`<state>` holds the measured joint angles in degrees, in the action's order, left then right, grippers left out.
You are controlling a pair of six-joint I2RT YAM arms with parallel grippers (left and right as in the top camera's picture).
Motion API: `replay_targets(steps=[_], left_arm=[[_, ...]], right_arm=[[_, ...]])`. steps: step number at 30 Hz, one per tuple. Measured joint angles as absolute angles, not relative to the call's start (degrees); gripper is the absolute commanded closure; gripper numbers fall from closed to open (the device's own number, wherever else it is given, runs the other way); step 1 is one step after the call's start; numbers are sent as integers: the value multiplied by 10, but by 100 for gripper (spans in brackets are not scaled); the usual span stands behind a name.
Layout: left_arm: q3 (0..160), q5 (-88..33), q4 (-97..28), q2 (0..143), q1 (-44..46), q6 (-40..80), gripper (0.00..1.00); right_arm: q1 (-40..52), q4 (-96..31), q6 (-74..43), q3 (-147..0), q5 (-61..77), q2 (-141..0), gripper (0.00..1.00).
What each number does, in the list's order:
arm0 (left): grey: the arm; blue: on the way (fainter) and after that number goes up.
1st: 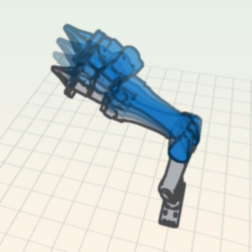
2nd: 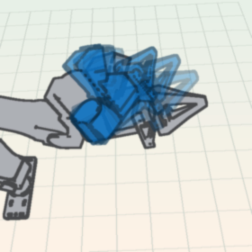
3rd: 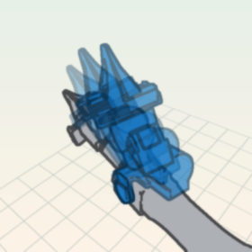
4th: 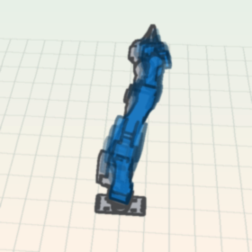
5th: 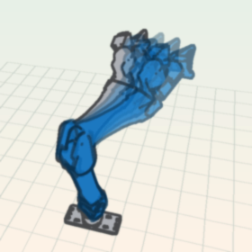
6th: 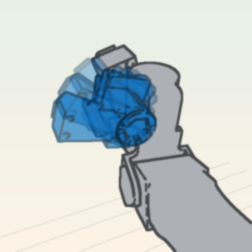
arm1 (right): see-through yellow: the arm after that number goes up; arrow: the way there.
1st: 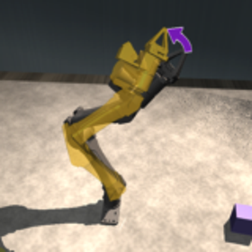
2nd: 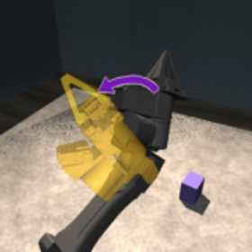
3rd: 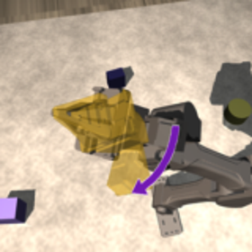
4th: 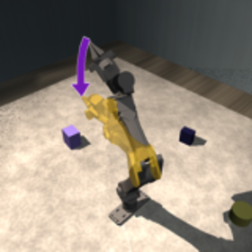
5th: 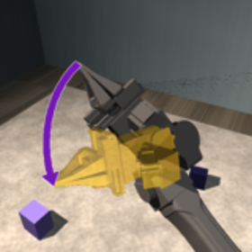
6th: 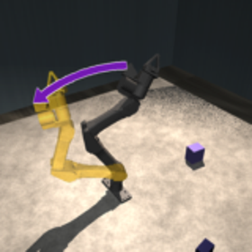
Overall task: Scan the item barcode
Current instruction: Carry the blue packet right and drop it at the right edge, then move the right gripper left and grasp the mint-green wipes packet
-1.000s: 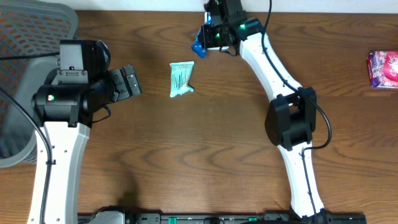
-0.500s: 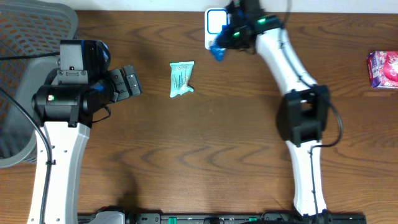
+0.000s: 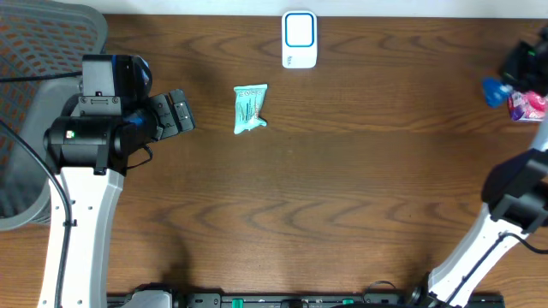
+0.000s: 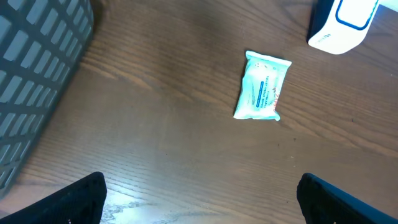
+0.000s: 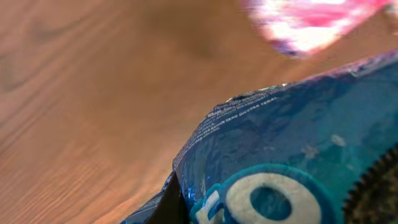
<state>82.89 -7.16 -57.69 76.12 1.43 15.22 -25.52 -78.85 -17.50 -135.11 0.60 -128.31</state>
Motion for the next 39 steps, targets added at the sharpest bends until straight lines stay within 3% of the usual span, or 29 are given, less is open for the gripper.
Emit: replay_targets(steps=[7, 11, 14, 22, 27, 28, 29, 30, 39], left_arm=[[829, -72, -577, 761, 14, 152, 2], [829, -72, -577, 761, 14, 152, 2], [829, -72, -577, 761, 14, 152, 2], [829, -72, -577, 761, 14, 152, 2], [829, -72, -577, 761, 14, 152, 2], [829, -72, -577, 761, 14, 152, 2], [829, -72, -577, 761, 14, 152, 2], [829, -72, -577, 761, 14, 152, 2], [829, -72, -577, 761, 14, 152, 2]], right_arm=[[-353, -794, -176, -1350, -17, -1319, 96], [-382, -755, -156, -1347, -13, -1353, 62], [-385, -725, -136, -1345, -10, -1355, 44], [-371, -733, -91, -1345, 101, -1355, 46], [-314, -813, -27, -1345, 253, -1355, 41], [-297, -825, -20, -1345, 267, -1355, 34], [-272, -832, -10, -1345, 284, -1355, 8], [-254, -834, 0, -1345, 292, -1355, 3], [-3, -760, 32, -1308, 323, -1355, 3]])
